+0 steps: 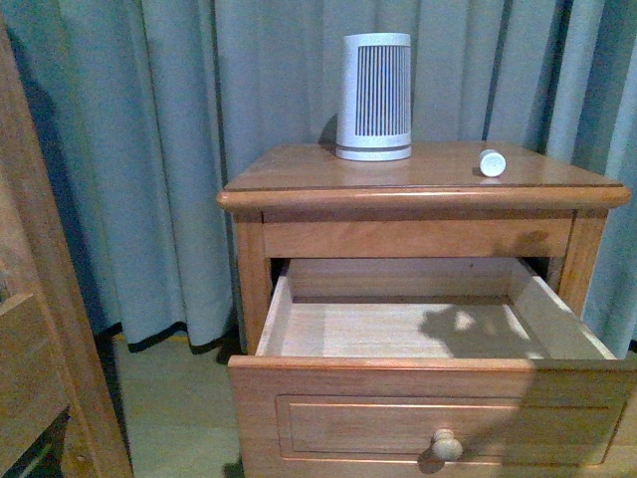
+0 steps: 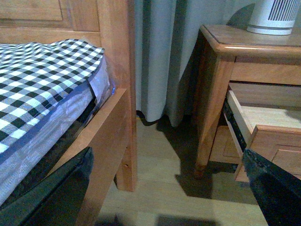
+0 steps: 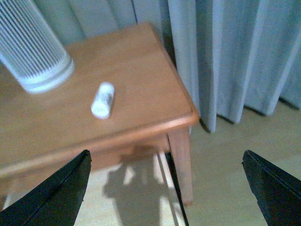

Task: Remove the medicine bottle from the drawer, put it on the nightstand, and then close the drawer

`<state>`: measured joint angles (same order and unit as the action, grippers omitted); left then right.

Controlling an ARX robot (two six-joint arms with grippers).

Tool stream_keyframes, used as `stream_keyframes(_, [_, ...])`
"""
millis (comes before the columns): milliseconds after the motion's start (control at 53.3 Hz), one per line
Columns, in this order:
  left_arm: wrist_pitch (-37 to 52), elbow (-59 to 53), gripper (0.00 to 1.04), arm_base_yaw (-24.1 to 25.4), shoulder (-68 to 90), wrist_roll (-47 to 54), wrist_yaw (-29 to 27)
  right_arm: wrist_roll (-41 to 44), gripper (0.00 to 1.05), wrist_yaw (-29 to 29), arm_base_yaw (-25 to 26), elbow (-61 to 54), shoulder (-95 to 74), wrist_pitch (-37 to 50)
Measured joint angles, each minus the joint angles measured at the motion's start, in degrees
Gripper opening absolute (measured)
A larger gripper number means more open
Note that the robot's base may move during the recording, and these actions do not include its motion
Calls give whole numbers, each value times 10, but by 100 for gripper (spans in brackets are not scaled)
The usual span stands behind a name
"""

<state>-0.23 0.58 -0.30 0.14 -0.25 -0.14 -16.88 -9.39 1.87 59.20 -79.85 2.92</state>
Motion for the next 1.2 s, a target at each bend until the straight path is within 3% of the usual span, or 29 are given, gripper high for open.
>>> stream_keyframes(113, [0,0,98,0,0,0,0,-16,98,35,3,-208,101,24])
stream_keyframes(206, [0,0,98,0,0,0,0,-30,98,32,-7,-299,111,63])
stream_keyframes(488, [0,0,98,0,0,0,0,-59,98,3,-67,-385,-30,265])
stream_keyframes(619, [0,0,98,0,0,0,0,-46,98,-22,-100,-351,-158,381])
stream_keyframes(769, [0,0,98,0,0,0,0,-18,98,-33,-105,-280,-254,427])
stream_keyframes(1200, [0,0,98,0,0,0,0,24,98,-35,-82,36,-454,351])
